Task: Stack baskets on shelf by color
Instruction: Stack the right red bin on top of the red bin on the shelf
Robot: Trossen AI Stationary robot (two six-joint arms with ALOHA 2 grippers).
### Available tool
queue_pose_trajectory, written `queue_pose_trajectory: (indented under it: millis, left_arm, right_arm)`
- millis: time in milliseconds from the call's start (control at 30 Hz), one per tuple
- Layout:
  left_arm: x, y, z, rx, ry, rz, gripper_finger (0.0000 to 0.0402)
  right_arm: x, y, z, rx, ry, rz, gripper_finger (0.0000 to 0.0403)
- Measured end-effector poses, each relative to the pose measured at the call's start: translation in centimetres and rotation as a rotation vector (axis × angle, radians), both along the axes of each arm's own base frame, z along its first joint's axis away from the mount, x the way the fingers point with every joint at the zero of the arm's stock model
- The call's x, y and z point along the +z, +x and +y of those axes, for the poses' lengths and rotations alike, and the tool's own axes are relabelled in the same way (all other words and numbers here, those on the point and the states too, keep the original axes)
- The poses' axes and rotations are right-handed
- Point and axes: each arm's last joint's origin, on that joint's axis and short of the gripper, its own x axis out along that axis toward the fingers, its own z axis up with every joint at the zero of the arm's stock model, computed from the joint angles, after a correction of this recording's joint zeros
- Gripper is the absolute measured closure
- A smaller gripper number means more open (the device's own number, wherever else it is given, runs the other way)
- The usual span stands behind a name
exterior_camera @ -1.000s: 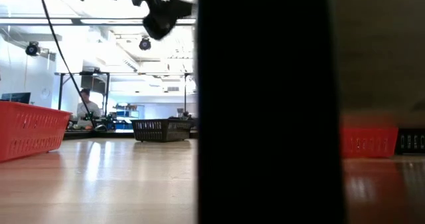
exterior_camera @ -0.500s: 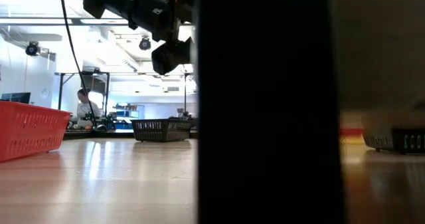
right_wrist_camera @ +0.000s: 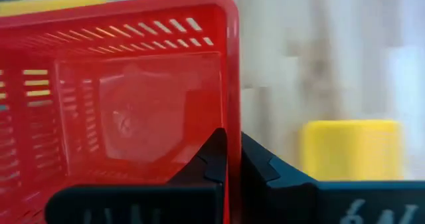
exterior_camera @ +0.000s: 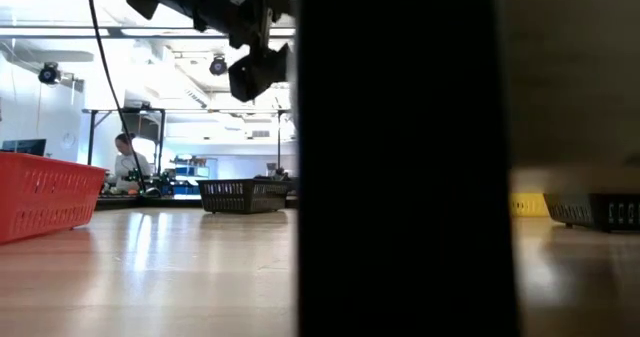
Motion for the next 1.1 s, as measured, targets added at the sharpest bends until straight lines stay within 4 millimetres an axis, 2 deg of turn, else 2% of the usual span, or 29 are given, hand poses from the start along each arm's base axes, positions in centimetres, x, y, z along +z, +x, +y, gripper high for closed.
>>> queue_pose_trajectory:
  millis: [100,300,467,567,733,1100]
  left_arm:
    - [0.6,-0.4,0.1,-0.006,0.000,-0.017,0.0143]
    - [1.9,-1.4,0.2,-0.009,-0.003,-0.030,0.0143]
    - [2.8,-2.0,0.3,-0.012,-0.009,-0.052,0.0143]
    - [3.4,-2.3,0.3,-0.035,-0.019,-0.063,0.0143]
    - [4.0,-2.8,0.3,-0.063,-0.032,-0.083,0.0143]
    - [5.5,-4.3,0.5,-0.092,-0.016,-0.091,0.0143]
  right_arm:
    - [-0.4,0.3,3.3,0.076,0.050,0.019,0.0394]
    - [-2.6,0.7,10.4,0.161,0.094,0.092,0.0394]
    - [-5.1,1.1,14.1,0.189,0.011,0.165,0.0394]
    - [-6.6,1.8,15.1,0.184,-0.055,0.193,0.0394]
    - [-8.3,2.5,15.6,0.182,-0.105,0.257,0.0394]
    - [-9.6,3.0,15.9,0.195,-0.135,0.300,0.0390]
